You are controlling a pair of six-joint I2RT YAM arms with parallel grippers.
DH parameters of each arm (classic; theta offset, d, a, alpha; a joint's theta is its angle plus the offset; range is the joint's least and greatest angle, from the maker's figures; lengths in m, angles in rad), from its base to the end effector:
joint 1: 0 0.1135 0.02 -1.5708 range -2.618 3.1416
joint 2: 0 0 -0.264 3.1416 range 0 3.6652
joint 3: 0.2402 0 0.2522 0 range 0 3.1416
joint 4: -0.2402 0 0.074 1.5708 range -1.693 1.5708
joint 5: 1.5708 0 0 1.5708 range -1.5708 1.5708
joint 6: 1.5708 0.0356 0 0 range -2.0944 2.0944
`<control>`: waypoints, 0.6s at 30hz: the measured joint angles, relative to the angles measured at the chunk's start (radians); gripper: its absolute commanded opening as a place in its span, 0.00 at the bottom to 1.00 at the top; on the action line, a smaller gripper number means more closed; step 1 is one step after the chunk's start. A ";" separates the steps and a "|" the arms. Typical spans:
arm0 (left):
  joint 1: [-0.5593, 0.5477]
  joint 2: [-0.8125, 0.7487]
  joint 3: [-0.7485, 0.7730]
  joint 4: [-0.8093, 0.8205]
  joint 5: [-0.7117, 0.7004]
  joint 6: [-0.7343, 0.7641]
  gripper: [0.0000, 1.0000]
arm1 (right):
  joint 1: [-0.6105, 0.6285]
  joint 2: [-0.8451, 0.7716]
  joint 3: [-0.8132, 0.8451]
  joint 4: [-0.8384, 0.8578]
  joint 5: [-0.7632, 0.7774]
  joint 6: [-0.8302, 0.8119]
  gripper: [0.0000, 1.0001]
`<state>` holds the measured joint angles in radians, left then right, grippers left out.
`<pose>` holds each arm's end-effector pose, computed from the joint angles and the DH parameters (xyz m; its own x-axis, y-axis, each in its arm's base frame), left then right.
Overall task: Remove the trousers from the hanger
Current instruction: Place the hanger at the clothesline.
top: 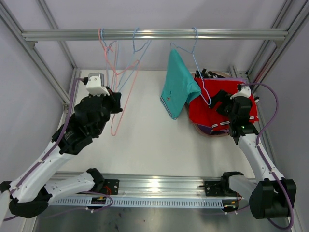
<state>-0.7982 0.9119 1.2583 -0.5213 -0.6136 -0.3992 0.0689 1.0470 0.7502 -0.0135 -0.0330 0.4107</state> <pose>0.1333 -0.1074 0.4439 -0.1856 -0.2648 -0.9463 0.1276 0.9484 -0.2904 0.2434 0.0180 0.2944 -0.3193 0.3780 -0.8690 0.0298 0.9206 0.3894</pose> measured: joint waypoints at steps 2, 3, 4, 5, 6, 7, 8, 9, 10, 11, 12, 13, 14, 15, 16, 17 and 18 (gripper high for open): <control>-0.003 -0.005 0.001 0.017 0.011 0.031 0.00 | 0.000 0.000 0.000 0.000 -0.001 0.000 0.97; -0.006 -0.005 0.004 0.024 0.018 0.046 0.00 | 0.000 0.000 0.000 0.000 -0.002 0.000 0.97; -0.011 -0.003 0.009 0.029 0.023 0.063 0.00 | 0.000 0.001 0.000 0.000 -0.002 0.000 0.97; -0.015 0.002 0.017 0.033 0.030 0.078 0.00 | 0.000 0.002 0.000 0.001 -0.002 0.000 0.96; -0.021 0.010 0.029 0.033 0.037 0.094 0.01 | 0.000 0.002 0.000 0.001 -0.002 0.000 0.97; -0.029 0.020 0.046 0.034 0.043 0.112 0.00 | 0.000 0.003 0.000 0.001 -0.002 0.000 0.96; -0.037 0.034 0.065 0.037 0.047 0.128 0.00 | 0.000 0.004 0.000 0.001 -0.002 0.000 0.97; -0.045 0.046 0.080 0.042 0.051 0.141 0.00 | 0.000 0.005 0.000 0.002 -0.002 0.000 0.96; -0.054 0.061 0.099 0.045 0.057 0.158 0.00 | 0.000 0.006 0.000 0.003 -0.002 0.000 0.97; -0.063 0.079 0.122 0.046 0.061 0.174 0.00 | 0.000 0.008 0.000 0.004 -0.002 0.000 0.97; -0.071 0.097 0.143 0.049 0.068 0.186 0.01 | 0.000 0.010 0.000 0.003 -0.002 0.000 0.97; -0.079 0.114 0.164 0.047 0.069 0.195 0.00 | 0.000 0.011 0.000 0.004 -0.002 0.000 0.97; -0.085 0.132 0.185 0.048 0.074 0.202 0.01 | 0.000 0.011 0.000 0.004 -0.002 0.000 0.97; -0.090 0.150 0.205 0.046 0.078 0.209 0.00 | 0.000 0.011 0.000 0.004 -0.002 0.000 0.97; -0.092 0.167 0.224 0.045 0.085 0.216 0.00 | 0.000 0.012 0.000 0.004 -0.002 0.000 0.97; -0.094 0.182 0.241 0.042 0.095 0.218 0.00 | 0.000 0.013 0.000 0.005 -0.002 0.000 0.97; -0.096 0.198 0.261 0.038 0.101 0.219 0.00 | 0.000 0.015 0.000 0.005 -0.002 0.000 0.97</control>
<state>-0.8940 1.1099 1.5188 -0.4831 -0.5125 -0.1799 0.0689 1.0622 0.7502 -0.0086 -0.0353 0.4107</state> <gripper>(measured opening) 0.014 0.967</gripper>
